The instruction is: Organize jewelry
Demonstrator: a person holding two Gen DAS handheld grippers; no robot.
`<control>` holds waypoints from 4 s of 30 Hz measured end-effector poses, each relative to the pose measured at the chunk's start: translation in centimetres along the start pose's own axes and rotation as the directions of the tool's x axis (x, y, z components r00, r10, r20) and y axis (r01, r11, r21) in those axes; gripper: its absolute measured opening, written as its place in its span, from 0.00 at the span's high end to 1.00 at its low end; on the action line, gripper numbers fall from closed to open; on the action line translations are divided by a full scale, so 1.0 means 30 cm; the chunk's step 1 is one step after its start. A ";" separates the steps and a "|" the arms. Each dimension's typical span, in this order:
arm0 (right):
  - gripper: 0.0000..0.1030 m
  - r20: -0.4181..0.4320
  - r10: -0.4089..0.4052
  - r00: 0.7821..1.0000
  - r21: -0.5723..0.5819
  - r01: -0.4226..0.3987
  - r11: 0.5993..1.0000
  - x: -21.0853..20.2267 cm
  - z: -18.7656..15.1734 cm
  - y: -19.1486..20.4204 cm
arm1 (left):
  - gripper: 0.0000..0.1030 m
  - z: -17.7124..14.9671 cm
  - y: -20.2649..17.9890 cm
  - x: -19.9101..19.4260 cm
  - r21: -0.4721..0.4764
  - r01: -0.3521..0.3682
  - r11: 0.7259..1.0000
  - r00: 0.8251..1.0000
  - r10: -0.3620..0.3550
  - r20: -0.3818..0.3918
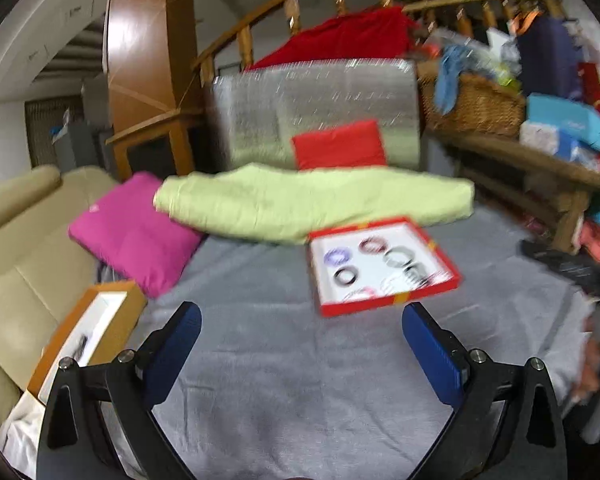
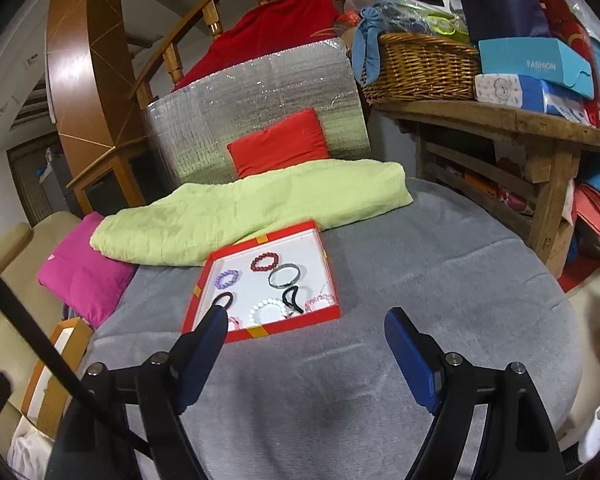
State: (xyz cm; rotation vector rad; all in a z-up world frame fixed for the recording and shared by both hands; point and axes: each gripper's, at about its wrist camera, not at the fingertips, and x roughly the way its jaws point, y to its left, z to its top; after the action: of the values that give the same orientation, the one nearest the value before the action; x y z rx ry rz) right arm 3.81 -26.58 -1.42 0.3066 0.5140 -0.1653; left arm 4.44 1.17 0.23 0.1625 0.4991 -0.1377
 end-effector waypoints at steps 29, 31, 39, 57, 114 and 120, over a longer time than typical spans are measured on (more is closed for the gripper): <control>0.18 -0.125 0.060 0.990 -0.150 -0.078 0.986 0.327 -0.068 0.001 | 0.03 -0.068 -0.092 0.536 -0.011 -0.128 0.992 0.970 0.123 -0.211; 0.18 -0.127 0.043 0.991 -0.168 -0.065 0.984 0.312 -0.071 0.025 | 0.03 -0.068 -0.085 0.521 -0.016 -0.133 0.991 0.971 0.127 -0.205; 0.18 -0.079 -0.005 0.997 -0.252 -0.015 0.968 0.267 -0.089 0.112 | 0.03 -0.052 -0.068 0.455 -0.044 -0.088 0.995 0.982 0.080 -0.172; 0.18 -0.099 -0.022 0.995 -0.228 -0.001 0.974 0.337 -0.096 0.183 | 0.03 -0.040 -0.054 0.463 -0.054 -0.048 0.997 0.983 0.038 -0.177; 0.18 -0.132 -0.046 0.990 -0.238 0.013 0.971 0.381 -0.086 0.157 | 0.03 -0.013 -0.092 0.466 -0.037 -0.012 0.999 0.986 0.006 -0.165; 0.18 -0.135 -0.047 0.990 -0.239 0.014 0.971 0.387 -0.083 0.152 | 0.03 -0.011 -0.093 0.464 -0.039 -0.007 0.999 0.987 0.001 -0.164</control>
State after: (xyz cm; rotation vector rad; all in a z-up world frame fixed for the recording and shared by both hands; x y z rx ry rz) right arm 13.69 -22.38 -8.24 0.0756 0.6711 -0.1107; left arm 15.92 -2.78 -7.15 0.1363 0.6649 -0.1108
